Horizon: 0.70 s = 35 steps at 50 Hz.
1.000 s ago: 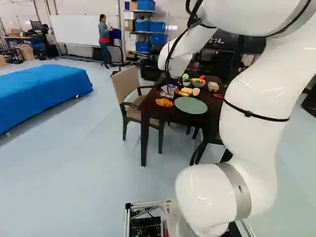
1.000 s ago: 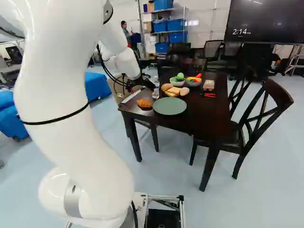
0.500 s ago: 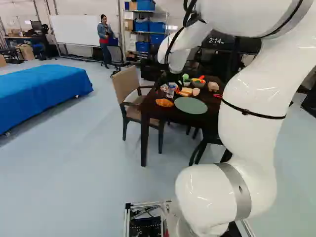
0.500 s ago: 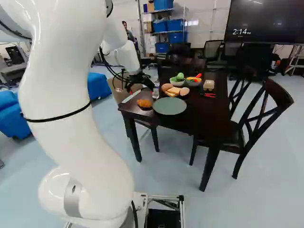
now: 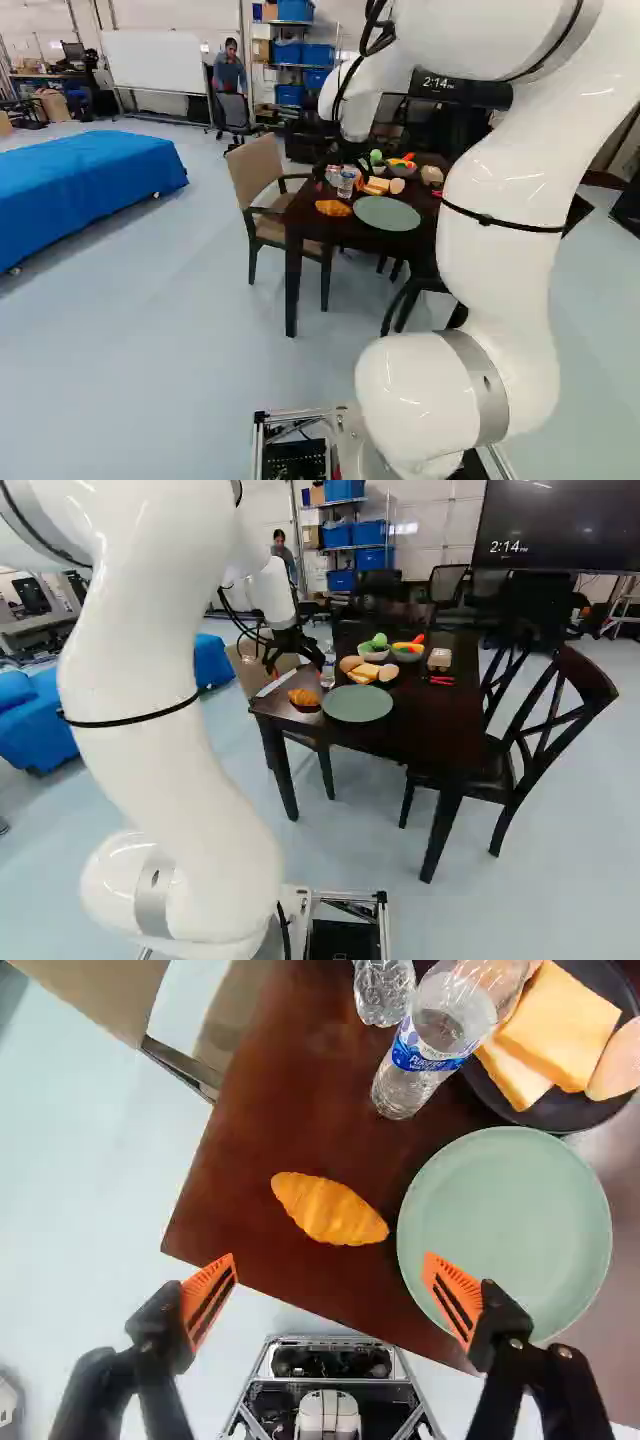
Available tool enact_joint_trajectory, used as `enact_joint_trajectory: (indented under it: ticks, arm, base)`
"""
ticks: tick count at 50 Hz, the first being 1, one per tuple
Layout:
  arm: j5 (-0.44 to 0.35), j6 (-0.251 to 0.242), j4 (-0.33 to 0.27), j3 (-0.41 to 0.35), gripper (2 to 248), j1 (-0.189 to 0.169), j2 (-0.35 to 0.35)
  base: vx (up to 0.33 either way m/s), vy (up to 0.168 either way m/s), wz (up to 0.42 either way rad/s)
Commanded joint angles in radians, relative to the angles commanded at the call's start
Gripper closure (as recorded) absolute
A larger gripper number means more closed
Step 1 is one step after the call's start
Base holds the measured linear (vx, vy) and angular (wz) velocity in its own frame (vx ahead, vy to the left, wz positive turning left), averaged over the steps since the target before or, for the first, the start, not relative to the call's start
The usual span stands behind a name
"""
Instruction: Move the croissant to the empty plate
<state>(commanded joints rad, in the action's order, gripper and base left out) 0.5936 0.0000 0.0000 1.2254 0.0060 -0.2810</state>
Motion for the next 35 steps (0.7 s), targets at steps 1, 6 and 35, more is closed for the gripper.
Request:
enact_joint_trajectory:
  ticks: [1, 6, 35]
  arm:
    - [0.005, 0.000, 0.000, 0.003, 3, 0.000, -0.003]
    - [0.028, 0.000, 0.000, 0.019, 3, 0.000, -0.016]
    - [0.084, 0.000, 0.000, 0.044, 3, 0.000, -0.036]
  base:
    - [0.000, 0.000, 0.000]
    - [0.000, 0.000, 0.000]
    - [0.000, 0.000, 0.000]
